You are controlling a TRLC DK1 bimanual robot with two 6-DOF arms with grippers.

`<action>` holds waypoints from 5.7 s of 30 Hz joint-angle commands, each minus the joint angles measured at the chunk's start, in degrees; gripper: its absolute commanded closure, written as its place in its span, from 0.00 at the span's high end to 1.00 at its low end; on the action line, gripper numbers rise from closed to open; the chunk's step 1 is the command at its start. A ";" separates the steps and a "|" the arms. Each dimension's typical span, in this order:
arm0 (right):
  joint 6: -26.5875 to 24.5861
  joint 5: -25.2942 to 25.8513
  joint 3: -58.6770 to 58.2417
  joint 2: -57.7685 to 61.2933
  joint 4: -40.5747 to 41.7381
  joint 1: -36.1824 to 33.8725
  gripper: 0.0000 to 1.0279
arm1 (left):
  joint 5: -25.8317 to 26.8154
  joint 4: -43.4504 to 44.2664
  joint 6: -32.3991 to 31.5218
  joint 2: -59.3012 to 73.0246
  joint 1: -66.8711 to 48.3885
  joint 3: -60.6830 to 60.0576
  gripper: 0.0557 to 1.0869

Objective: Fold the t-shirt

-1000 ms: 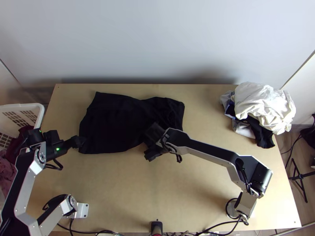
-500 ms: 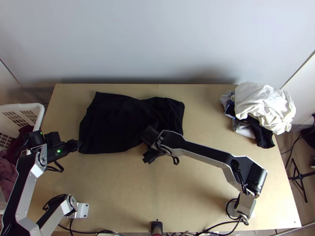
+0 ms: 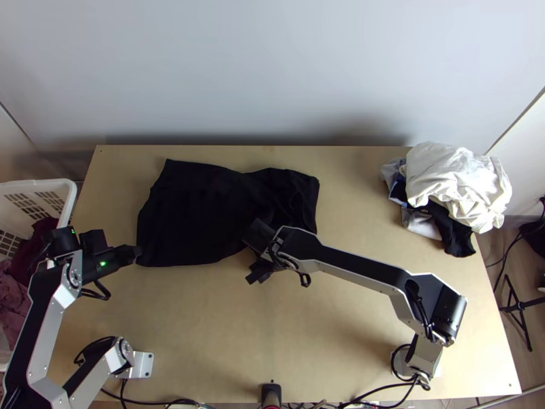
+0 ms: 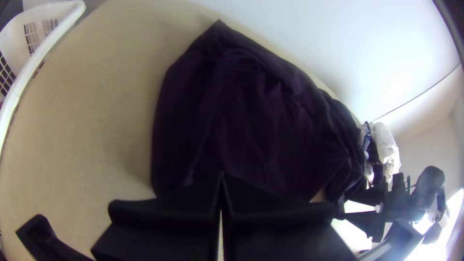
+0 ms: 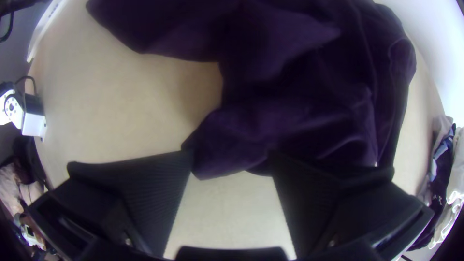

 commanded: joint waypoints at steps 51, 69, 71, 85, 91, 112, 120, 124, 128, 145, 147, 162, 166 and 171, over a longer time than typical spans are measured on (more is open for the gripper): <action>-0.28 -1.25 2.41 0.76 -2.77 1.40 0.92 | 0.06 2.39 6.24 8.78 2.50 0.11 0.52; -0.64 -1.17 2.67 3.57 -2.77 3.60 0.91 | -3.37 6.61 7.11 10.18 -2.07 -3.23 0.52; -0.99 -0.81 3.11 4.27 -2.68 3.69 0.81 | -3.37 6.61 7.20 10.18 -1.81 -3.23 0.39; -3.54 2.88 1.62 1.99 -1.36 4.30 0.06 | -2.58 3.62 6.94 8.16 1.53 -1.91 0.04; -4.33 3.49 0.03 -0.82 -1.36 4.56 0.05 | -2.40 -1.21 6.59 -0.80 0.30 -3.67 0.04; -7.40 -2.66 -5.24 -17.70 -10.42 3.16 0.04 | 7.18 -8.16 3.95 -23.04 3.11 -1.73 0.04; -9.07 -3.63 5.66 -23.50 -11.56 -6.33 0.04 | 10.87 -9.39 -1.06 -19.26 3.29 6.70 0.04; -10.74 -3.63 10.23 -23.32 -7.87 -10.20 0.04 | 10.78 -6.57 -4.84 -13.29 3.64 9.60 0.04; -12.50 -3.71 10.67 -21.30 -0.31 -15.21 0.04 | 10.70 -3.76 -6.95 -3.44 5.75 12.42 0.04; -12.85 -6.61 17.44 -4.78 7.86 -22.15 0.04 | 2.52 8.98 -17.85 27.85 0.65 27.01 0.04; -12.94 -6.88 17.44 -3.55 8.13 -22.77 0.04 | 0.59 9.86 -18.55 30.75 -0.93 28.85 0.04; -14.70 -7.05 9.26 -1.53 14.98 -31.65 0.04 | -6.36 12.41 -20.92 46.39 -6.38 39.66 0.04; -14.96 -7.05 9.35 1.29 17.27 -33.05 0.04 | -6.71 12.41 -20.92 49.91 -6.91 42.21 0.04; -15.05 -7.05 11.02 5.86 19.20 -33.23 0.04 | -7.94 12.41 -21.45 53.95 -7.34 45.73 0.04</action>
